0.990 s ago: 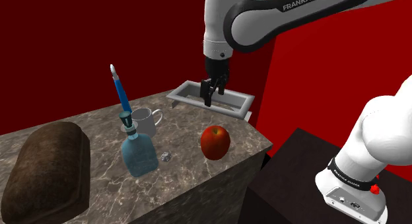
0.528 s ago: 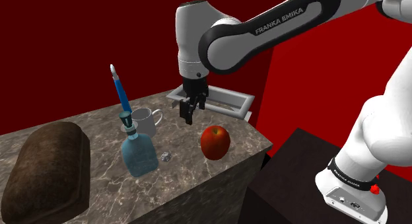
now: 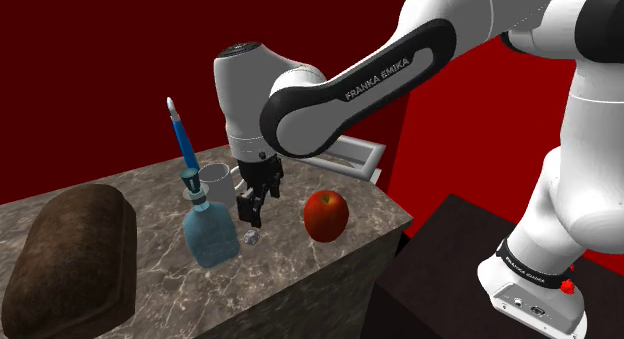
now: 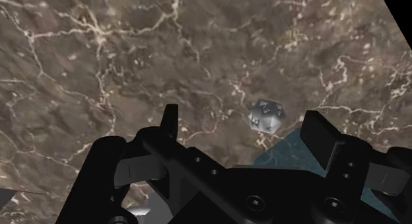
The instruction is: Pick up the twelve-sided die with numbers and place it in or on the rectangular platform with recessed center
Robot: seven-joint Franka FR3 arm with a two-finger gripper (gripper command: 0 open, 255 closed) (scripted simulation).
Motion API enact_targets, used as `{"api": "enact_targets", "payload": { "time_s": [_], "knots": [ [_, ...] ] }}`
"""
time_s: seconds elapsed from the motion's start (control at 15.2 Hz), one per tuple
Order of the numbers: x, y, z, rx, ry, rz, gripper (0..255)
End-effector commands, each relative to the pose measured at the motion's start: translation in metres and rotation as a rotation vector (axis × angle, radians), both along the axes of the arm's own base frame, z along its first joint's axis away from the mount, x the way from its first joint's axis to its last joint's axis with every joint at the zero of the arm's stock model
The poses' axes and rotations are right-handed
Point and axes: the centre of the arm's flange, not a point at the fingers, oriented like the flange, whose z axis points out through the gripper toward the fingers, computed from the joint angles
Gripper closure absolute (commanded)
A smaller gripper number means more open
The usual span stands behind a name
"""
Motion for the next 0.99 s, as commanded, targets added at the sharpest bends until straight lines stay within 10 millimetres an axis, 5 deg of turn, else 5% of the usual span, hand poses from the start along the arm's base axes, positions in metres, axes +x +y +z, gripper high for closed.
{"api": "enact_targets", "payload": {
  "time_s": [0.0,0.13,0.59,0.92],
  "knots": [
    [0.002,0.026,-0.011,-0.004,0.003,0.036,0],
    [0.001,0.044,-0.021,-0.007,0.006,0.063,0],
    [0.001,0.044,-0.058,-0.007,0.006,0.063,0],
    [0.001,0.044,-0.061,-0.007,0.006,0.063,0]
  ]
}}
